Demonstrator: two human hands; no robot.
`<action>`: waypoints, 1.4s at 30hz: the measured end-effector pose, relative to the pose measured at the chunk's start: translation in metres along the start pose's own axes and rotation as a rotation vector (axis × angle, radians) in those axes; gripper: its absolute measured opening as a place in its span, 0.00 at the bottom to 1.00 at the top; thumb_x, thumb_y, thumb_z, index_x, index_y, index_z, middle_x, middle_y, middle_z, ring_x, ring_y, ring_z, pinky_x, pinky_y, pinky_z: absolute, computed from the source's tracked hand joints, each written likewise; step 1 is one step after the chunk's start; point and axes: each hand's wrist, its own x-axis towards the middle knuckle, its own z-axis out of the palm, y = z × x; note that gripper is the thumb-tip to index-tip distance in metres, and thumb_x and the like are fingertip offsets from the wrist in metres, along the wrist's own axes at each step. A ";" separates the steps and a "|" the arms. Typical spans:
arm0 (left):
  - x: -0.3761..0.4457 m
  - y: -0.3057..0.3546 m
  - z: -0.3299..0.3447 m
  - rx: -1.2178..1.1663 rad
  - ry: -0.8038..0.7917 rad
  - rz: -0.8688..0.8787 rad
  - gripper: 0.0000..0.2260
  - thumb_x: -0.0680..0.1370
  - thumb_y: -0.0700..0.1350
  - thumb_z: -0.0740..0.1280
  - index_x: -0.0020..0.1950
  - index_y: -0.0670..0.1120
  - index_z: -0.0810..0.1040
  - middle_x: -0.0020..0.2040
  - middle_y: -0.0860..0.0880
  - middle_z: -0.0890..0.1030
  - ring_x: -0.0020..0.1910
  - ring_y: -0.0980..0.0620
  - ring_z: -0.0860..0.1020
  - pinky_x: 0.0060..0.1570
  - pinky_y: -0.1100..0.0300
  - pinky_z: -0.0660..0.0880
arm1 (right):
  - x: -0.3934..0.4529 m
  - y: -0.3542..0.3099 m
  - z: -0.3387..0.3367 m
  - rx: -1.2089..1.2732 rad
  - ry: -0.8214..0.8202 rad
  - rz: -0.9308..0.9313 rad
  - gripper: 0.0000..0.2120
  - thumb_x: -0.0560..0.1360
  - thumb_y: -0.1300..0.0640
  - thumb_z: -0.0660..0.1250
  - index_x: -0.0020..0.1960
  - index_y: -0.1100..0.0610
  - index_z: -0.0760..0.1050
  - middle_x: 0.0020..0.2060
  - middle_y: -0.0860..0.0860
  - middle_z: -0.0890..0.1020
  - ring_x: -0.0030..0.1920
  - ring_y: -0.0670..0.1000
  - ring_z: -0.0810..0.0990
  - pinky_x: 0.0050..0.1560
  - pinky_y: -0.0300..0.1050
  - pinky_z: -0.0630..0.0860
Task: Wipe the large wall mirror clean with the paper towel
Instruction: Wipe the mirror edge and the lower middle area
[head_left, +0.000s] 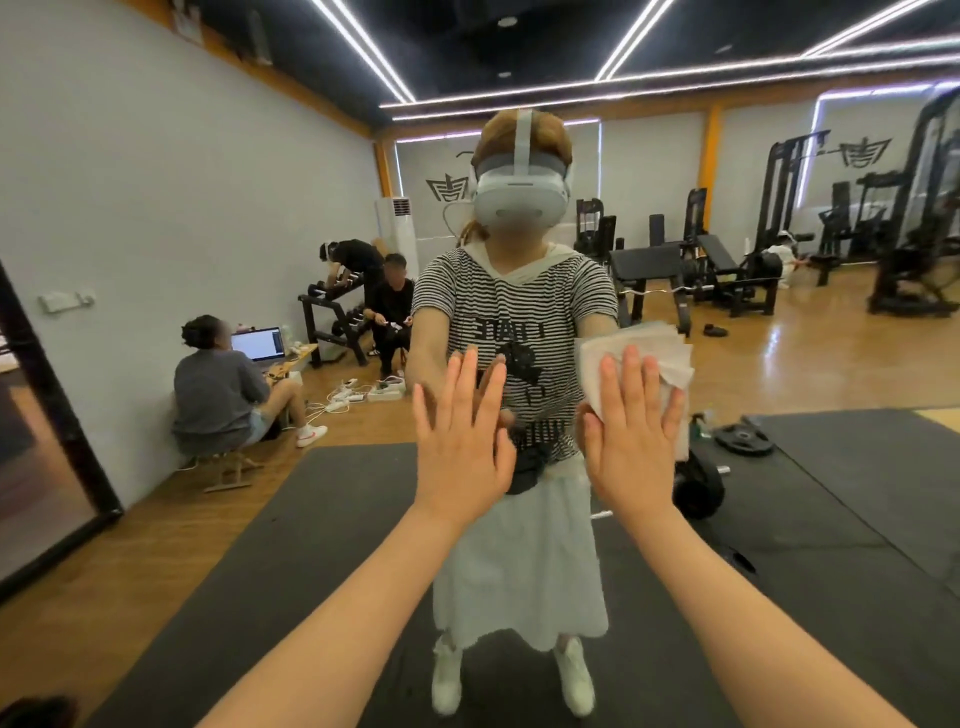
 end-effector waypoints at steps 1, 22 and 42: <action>-0.003 -0.012 -0.009 -0.007 -0.011 0.044 0.30 0.74 0.48 0.58 0.77 0.45 0.58 0.76 0.41 0.57 0.76 0.43 0.55 0.72 0.43 0.43 | 0.002 -0.002 -0.002 0.015 -0.006 0.019 0.29 0.79 0.52 0.52 0.78 0.57 0.51 0.76 0.55 0.52 0.78 0.51 0.42 0.74 0.56 0.41; -0.041 -0.189 -0.003 0.128 0.192 -0.056 0.30 0.76 0.50 0.54 0.77 0.40 0.56 0.77 0.41 0.54 0.78 0.51 0.42 0.74 0.44 0.42 | 0.008 -0.038 0.013 0.026 0.106 0.274 0.28 0.80 0.49 0.49 0.75 0.64 0.56 0.73 0.67 0.60 0.74 0.61 0.53 0.72 0.60 0.46; -0.043 -0.191 0.001 0.133 0.223 -0.059 0.31 0.77 0.51 0.52 0.78 0.43 0.53 0.76 0.41 0.55 0.79 0.50 0.43 0.74 0.42 0.44 | -0.003 -0.053 0.016 0.023 0.046 0.176 0.25 0.82 0.52 0.48 0.76 0.60 0.54 0.73 0.65 0.62 0.74 0.60 0.52 0.74 0.52 0.39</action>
